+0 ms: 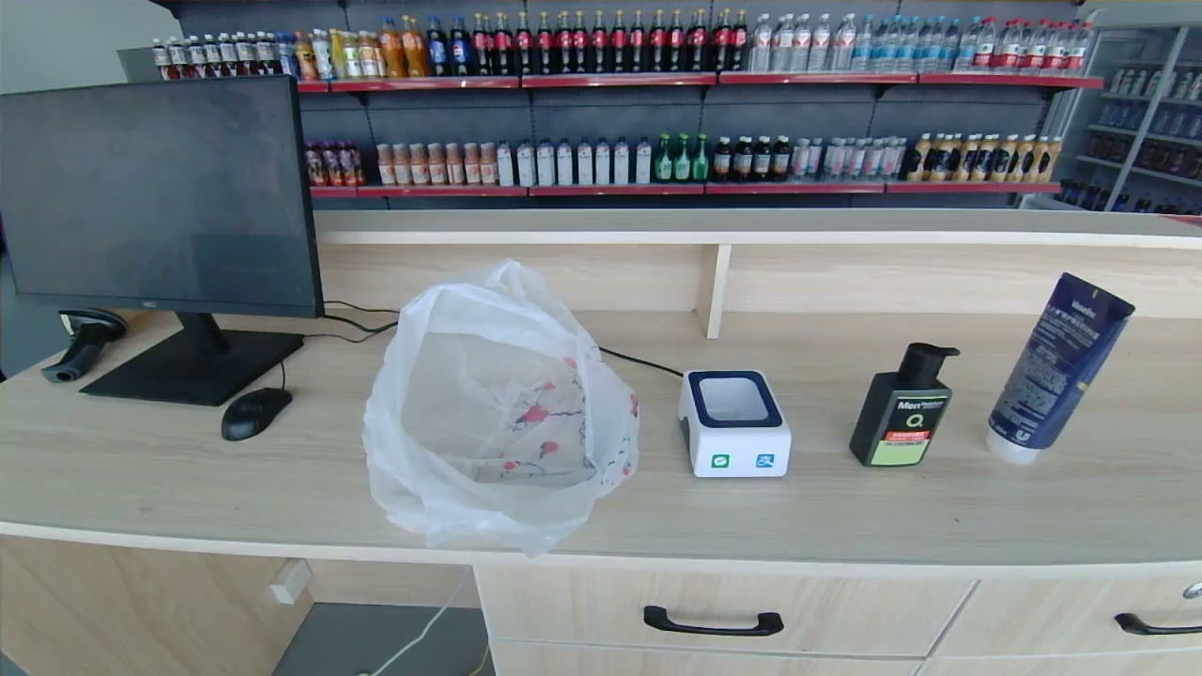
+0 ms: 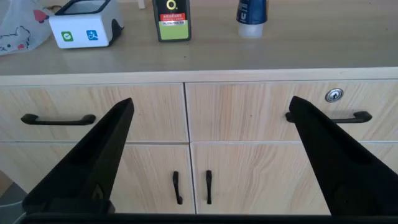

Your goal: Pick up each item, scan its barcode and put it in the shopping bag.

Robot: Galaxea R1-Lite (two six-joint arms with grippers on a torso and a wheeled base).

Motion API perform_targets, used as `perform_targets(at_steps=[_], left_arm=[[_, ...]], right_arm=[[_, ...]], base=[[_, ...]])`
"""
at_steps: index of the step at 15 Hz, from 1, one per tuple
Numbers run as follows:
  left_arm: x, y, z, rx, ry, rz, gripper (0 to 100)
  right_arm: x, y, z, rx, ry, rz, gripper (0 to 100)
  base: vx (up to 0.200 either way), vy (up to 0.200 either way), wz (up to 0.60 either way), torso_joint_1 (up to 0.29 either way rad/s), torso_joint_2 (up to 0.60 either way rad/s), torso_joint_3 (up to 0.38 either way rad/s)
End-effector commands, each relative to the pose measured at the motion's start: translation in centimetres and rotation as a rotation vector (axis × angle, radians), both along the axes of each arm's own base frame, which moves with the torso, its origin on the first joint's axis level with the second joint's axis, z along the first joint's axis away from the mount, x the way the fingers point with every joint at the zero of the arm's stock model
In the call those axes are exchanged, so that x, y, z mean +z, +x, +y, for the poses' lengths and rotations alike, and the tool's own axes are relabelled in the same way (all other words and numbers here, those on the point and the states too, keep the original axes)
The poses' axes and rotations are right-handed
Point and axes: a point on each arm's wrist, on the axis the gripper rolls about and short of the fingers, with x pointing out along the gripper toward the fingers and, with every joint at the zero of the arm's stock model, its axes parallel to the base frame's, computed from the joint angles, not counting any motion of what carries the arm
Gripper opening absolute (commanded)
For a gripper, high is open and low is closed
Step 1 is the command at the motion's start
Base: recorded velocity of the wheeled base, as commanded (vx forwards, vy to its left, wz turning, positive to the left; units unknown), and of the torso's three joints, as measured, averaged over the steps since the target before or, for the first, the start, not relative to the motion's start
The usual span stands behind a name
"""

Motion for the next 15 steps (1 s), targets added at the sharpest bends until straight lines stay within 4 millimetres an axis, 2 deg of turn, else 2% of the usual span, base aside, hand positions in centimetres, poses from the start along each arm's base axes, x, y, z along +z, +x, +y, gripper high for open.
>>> perform_targets(at_steps=[1, 11, 13, 15], left_arm=[[0.0, 0.0, 0.0, 0.001, 0.0, 0.0, 100], [0.0, 0.0, 0.0, 0.001, -0.002, 0.0, 100], [0.0, 0.0, 0.0, 0.001, 0.0, 0.0, 100], [0.0, 0.0, 0.0, 0.001, 0.0, 0.0, 100]], right_arm=[[0.0, 0.0, 0.0, 0.0, 0.0, 0.0, 100], [0.2, 0.0, 0.0, 0.003, -0.071, -0.012, 100], [3.7, -0.8, 0.2, 0.076, -0.119, -0.149, 100], [5.5, -0.6, 0.2, 0.09, -0.129, -0.141, 100]], base=[[0.0, 0.0, 0.0, 0.0, 0.0, 0.0], [0.0, 0.0, 0.0, 0.0, 0.0, 0.0], [0.0, 0.0, 0.0, 0.0, 0.0, 0.0], [0.0, 0.0, 0.0, 0.0, 0.0, 0.0]])
